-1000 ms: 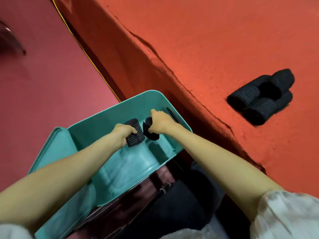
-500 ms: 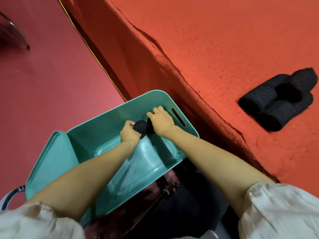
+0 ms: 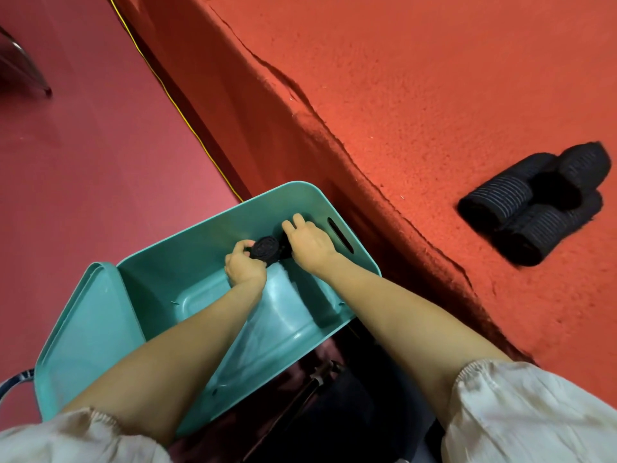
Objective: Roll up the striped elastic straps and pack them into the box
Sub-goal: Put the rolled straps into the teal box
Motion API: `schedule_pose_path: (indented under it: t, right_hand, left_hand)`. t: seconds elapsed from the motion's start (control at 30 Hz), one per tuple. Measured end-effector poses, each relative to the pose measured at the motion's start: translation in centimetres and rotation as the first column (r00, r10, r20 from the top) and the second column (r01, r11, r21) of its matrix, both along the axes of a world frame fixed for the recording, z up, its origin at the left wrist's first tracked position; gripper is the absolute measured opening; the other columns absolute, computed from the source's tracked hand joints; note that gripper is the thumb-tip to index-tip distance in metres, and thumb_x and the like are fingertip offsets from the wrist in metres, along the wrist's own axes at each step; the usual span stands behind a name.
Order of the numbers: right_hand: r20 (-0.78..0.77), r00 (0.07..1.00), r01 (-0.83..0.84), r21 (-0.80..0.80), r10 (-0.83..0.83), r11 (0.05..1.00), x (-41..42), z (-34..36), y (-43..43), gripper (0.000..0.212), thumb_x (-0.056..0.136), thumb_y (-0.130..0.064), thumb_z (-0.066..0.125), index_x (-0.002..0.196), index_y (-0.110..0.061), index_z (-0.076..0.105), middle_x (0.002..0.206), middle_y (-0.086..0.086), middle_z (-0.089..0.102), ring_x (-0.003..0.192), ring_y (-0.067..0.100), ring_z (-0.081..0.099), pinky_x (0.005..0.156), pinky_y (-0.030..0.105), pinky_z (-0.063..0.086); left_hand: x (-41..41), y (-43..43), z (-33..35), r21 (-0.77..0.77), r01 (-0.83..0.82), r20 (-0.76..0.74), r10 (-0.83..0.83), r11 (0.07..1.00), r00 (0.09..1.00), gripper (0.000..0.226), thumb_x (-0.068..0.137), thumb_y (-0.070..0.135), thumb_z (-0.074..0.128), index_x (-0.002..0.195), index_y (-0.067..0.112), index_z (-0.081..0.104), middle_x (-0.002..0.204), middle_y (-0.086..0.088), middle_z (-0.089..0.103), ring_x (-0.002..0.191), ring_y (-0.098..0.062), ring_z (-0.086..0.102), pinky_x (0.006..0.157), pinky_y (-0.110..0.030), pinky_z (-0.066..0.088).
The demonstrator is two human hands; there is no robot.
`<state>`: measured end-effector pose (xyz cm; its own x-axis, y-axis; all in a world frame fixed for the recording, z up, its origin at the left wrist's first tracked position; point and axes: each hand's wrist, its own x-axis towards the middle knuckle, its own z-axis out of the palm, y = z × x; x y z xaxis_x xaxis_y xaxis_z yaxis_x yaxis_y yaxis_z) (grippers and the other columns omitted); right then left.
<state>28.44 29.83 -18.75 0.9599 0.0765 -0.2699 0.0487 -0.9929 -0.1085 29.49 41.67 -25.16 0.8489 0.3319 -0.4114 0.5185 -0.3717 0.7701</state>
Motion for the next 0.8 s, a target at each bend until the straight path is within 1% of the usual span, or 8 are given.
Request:
schedule_pose_path:
  t: [0.07,0.2,0.4,0.57,0.63,0.67,0.73,0.8]
  right_hand:
    - [-0.011,1.0,0.008,0.006,-0.008,1.0,0.3,0.2,0.2,0.047,0.087,0.001,0.055,0.13,-0.006,0.038,0.126,0.016,0.039,0.107,0.035,0.051,0.071,0.037,0.035]
    - [-0.062,0.998,0.017,0.032,-0.015,0.999,0.5,0.7,0.3,0.056,0.086,0.001,0.057,0.136,-0.006,0.032,0.128,0.017,0.039,0.105,0.036,0.055,0.07,0.034,0.035]
    - [-0.125,0.991,0.061,0.075,-0.051,0.995,0.1,1.4,-0.3,0.054,0.088,0.002,0.051,0.137,-0.008,0.034,0.127,0.015,0.042,0.103,0.038,0.057,0.068,0.037,0.039]
    - [-0.142,0.99,-0.009,0.071,0.019,0.997,-0.3,1.9,-0.8,0.055,0.088,0.002,0.047,0.14,-0.01,0.035,0.132,0.014,0.042,0.111,0.038,0.055,0.079,0.04,0.044]
    - [-0.136,0.99,-0.029,0.077,0.039,0.997,-0.8,2.2,-1.1,0.055,0.088,0.001,0.047,0.14,-0.011,0.036,0.131,0.014,0.042,0.112,0.037,0.055,0.082,0.041,0.046]
    - [-0.126,0.991,-0.033,0.091,0.045,0.995,-1.1,2.5,-1.2,0.054,0.088,0.0,0.048,0.14,-0.012,0.037,0.131,0.013,0.043,0.112,0.036,0.055,0.084,0.041,0.047]
    - [-0.094,0.994,-0.034,0.135,0.047,0.99,-2.0,3.6,-1.7,0.052,0.089,-0.006,0.05,0.14,-0.013,0.039,0.132,0.012,0.045,0.114,0.034,0.053,0.088,0.04,0.046]
    - [-0.024,0.999,-0.044,0.181,0.049,0.983,-3.5,5.2,-2.5,0.05,0.09,-0.011,0.052,0.139,-0.014,0.042,0.134,0.01,0.047,0.117,0.03,0.051,0.093,0.038,0.044]
  left_hand:
    - [0.2,0.0,0.3,-0.016,0.012,-0.025,-0.012,1.0,1.0,0.047,0.07,-0.01,0.066,0.089,0.032,0.057,0.11,-0.009,0.061,0.103,-0.03,0.058,0.09,-0.041,0.049]
    - [0.3,-0.1,0.7,-0.004,0.023,-0.036,-0.023,1.0,0.999,0.045,0.073,-0.003,0.073,0.112,0.016,0.058,0.117,-0.006,0.06,0.11,-0.026,0.054,0.094,-0.038,0.045]
    - [-0.1,0.1,1.2,0.007,0.003,-0.08,-0.002,1.0,0.997,0.053,0.071,0.004,0.077,0.117,0.007,0.051,0.124,-0.014,0.054,0.117,-0.032,0.049,0.098,-0.039,0.041]
    - [-0.4,0.5,2.5,-0.011,0.046,-0.123,-0.047,0.999,0.991,0.057,0.075,0.004,0.075,0.125,0.005,0.047,0.131,-0.016,0.048,0.12,-0.034,0.045,0.102,-0.041,0.039]
    - [-0.9,0.5,3.6,-0.009,0.047,-0.134,-0.048,0.999,0.99,0.054,0.08,0.001,0.068,0.127,0.006,0.043,0.135,-0.017,0.042,0.121,-0.033,0.041,0.1,-0.038,0.038]
    - [-1.2,0.4,4.6,0.0,0.038,-0.147,-0.038,0.999,0.988,0.05,0.082,0.0,0.064,0.126,0.007,0.042,0.135,-0.017,0.039,0.118,-0.032,0.039,0.096,-0.034,0.037]
    - [-2.2,0.0,6.7,0.019,0.024,-0.183,-0.02,1.0,0.983,0.042,0.086,0.003,0.059,0.122,0.01,0.038,0.135,-0.017,0.034,0.103,-0.026,0.033,0.083,-0.029,0.031]
    - [-3.5,-0.6,8.9,-0.018,0.072,-0.183,-0.074,0.997,0.98,0.048,0.086,0.008,0.061,0.128,0.006,0.037,0.134,-0.017,0.032,0.103,-0.025,0.031,0.084,-0.029,0.03]
